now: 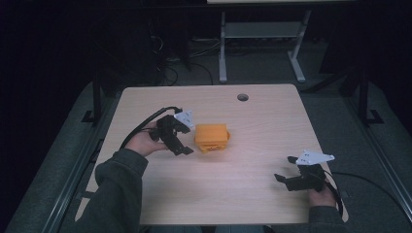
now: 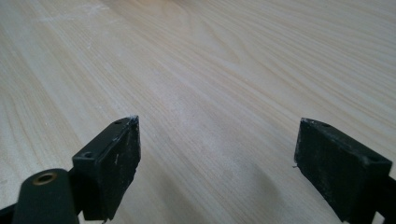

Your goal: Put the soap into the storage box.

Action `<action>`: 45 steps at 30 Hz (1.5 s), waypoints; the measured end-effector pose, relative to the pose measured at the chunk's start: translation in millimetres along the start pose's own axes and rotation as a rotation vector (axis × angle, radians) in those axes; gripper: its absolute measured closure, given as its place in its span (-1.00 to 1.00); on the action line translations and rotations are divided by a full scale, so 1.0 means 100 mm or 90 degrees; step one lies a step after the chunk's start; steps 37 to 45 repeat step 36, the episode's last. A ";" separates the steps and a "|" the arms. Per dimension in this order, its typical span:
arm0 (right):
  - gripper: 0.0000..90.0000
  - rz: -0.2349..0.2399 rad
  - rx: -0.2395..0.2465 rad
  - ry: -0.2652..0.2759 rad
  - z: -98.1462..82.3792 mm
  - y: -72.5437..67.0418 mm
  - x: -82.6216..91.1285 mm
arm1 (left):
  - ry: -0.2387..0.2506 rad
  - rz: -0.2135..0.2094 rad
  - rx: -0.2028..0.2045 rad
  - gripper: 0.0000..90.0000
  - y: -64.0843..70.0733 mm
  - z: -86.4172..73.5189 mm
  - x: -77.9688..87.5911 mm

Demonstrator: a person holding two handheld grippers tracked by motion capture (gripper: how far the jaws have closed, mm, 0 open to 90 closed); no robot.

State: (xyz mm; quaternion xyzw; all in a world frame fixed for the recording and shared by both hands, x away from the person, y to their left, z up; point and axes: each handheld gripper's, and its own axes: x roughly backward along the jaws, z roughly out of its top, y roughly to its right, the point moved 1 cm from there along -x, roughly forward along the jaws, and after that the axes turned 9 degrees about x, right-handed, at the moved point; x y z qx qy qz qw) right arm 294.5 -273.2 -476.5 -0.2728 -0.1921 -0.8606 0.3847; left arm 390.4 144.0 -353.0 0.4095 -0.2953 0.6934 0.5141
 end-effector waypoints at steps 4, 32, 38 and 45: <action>-0.69 0.000 -0.001 -0.001 0.00 0.00 0.00 | -0.002 -0.001 0.004 -0.55 0.03 -0.06 -0.01; -0.69 -0.001 0.003 0.000 0.02 -0.03 0.00 | 0.026 0.009 0.037 -0.55 0.34 -0.64 0.02; -0.69 -0.001 0.004 0.005 0.02 -0.03 0.01 | 0.029 0.017 0.040 -0.55 0.42 -0.77 0.01; -0.69 -0.001 0.004 0.005 0.02 -0.03 0.01 | 0.029 0.017 0.040 -0.55 0.42 -0.77 0.01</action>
